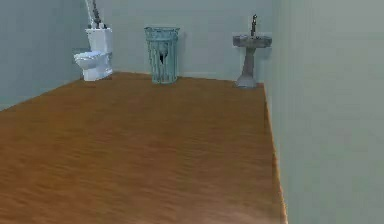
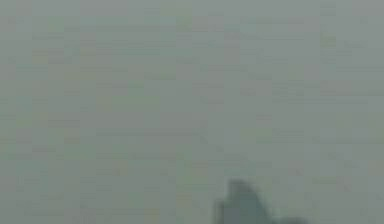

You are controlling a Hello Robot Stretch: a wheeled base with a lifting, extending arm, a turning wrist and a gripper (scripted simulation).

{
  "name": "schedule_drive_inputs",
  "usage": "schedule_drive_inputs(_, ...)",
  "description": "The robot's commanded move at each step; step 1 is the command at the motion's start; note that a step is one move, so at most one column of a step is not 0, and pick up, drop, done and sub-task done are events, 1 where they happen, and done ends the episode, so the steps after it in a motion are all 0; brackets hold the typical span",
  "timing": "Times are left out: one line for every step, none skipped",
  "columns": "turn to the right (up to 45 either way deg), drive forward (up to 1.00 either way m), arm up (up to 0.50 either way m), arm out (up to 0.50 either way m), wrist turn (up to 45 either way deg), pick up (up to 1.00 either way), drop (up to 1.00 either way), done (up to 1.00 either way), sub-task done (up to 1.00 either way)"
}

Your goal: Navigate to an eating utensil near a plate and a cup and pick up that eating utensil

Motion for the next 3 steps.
schedule_drive_inputs(-45.0, 0.0, 0.0, 0.0, 0.0, 0.0, 0.0, 0.0, 0.0)
schedule_drive_inputs(-27.0, 0.0, 0.0, 0.0, 0.0, 0.0, 0.0, 0.0, 0.0)
schedule_drive_inputs(0.0, 0.2, 0.0, 0.0, 0.0, 0.0, 0.0, 0.0, 0.0)
